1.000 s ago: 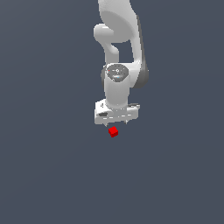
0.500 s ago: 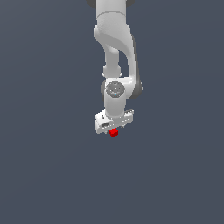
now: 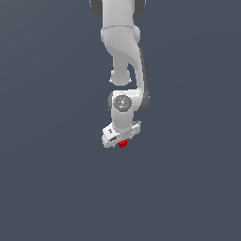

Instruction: Pick up the red cube and move it to a goal position.

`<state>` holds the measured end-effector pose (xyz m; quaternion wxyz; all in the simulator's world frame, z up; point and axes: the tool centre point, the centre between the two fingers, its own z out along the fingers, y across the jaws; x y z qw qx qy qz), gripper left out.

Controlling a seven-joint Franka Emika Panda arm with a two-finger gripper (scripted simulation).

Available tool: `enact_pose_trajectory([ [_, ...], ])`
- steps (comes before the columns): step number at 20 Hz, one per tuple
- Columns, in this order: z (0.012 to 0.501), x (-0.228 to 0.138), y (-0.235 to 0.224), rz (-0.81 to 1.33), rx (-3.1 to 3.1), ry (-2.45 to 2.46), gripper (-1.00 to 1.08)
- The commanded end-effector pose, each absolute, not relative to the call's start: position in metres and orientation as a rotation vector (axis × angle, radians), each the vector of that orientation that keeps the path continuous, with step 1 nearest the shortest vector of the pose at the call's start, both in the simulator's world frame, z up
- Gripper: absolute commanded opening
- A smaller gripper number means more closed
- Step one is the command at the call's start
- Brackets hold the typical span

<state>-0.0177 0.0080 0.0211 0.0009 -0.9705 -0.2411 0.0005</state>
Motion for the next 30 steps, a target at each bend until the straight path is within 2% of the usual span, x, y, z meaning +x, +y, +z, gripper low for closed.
enact_pose_trajectory([
  [1,0.020,-0.017,0.008,0.000,-3.046,-0.765,-1.00],
  [17,0.029,-0.018,0.009,-0.001,-3.046,-0.765,-1.00],
  [24,0.063,-0.023,0.013,-0.001,-3.047,-0.766,-1.00],
  [30,0.114,-0.030,0.019,0.000,-3.047,-0.766,-1.00],
])
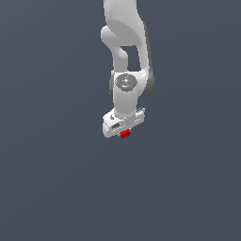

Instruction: Pick up the red cube and move it to a goal position.

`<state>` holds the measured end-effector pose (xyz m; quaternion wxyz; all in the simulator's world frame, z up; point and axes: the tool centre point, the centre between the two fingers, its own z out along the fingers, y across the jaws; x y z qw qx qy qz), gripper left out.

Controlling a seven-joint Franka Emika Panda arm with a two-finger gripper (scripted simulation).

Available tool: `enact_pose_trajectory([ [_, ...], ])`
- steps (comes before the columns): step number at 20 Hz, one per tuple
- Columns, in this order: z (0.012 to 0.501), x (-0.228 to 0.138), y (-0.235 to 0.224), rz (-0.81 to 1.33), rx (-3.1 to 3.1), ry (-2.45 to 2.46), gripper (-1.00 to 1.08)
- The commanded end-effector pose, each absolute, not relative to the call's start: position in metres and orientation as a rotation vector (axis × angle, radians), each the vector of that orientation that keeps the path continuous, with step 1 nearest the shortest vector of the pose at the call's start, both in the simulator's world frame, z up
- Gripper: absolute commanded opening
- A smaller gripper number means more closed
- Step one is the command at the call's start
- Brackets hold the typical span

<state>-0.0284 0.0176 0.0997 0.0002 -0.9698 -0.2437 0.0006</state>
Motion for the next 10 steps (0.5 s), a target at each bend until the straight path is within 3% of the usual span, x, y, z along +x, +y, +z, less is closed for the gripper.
enact_pose_trajectory([
  [1,0.125,-0.031,0.021,0.000,-3.047,-0.766,-1.00],
  [10,0.231,-0.045,0.035,0.000,-3.046,-0.768,-1.00],
])
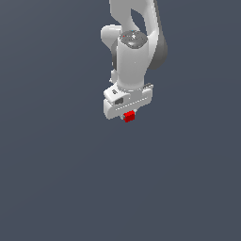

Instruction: Pick up the red cube and move it to a goal position.

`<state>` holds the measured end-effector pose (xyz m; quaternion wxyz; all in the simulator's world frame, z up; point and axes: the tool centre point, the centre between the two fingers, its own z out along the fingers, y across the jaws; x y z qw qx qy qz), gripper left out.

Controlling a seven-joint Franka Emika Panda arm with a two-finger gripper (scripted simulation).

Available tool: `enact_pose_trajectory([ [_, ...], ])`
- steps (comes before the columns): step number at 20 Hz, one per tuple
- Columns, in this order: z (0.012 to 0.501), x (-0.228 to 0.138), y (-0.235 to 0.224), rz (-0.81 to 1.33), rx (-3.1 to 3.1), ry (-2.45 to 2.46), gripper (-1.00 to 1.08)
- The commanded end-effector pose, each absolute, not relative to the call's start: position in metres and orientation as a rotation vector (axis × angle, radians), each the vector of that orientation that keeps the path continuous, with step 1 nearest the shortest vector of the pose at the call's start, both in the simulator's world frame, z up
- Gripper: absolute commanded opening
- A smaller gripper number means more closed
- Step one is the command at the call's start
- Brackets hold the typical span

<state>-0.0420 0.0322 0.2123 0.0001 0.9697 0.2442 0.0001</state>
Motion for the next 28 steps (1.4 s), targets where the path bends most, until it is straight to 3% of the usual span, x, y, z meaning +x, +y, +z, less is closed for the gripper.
enact_pose_trajectory([
  [1,0.242,-0.046,0.036,0.000,3.046,0.768,-1.00],
  [16,0.395,-0.061,0.056,0.000,3.046,0.768,-1.00],
  [28,0.443,-0.062,0.061,0.000,3.047,0.766,-1.00],
])
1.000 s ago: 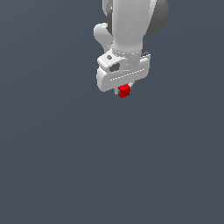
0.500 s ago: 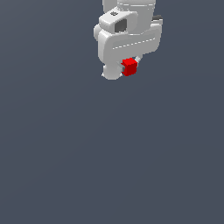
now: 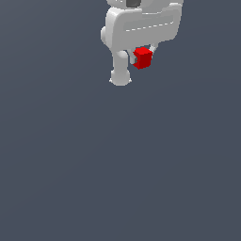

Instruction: Pick up the red cube and move it to a goal position.

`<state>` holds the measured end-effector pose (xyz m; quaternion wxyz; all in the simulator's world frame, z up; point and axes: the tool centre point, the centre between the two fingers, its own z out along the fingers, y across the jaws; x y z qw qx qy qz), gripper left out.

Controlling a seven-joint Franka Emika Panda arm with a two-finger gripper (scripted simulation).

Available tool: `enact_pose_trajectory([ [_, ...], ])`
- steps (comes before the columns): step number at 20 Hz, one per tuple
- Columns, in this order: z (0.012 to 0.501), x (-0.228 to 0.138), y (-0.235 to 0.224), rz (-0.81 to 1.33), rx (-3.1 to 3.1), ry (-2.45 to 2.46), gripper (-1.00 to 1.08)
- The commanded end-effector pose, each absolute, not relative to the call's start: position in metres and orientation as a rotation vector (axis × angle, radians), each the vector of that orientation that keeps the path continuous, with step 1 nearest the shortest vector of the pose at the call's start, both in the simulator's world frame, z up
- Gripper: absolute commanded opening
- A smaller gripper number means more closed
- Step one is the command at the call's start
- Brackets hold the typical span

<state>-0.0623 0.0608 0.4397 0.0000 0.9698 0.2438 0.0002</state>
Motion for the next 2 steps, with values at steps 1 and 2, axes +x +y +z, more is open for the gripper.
enact_pose_trajectory([
  [1,0.4432,-0.0622,0.0612,0.000,3.047,0.766,-1.00],
  [2,0.4434,-0.0622,0.0612,0.000,3.047,0.766,-1.00],
])
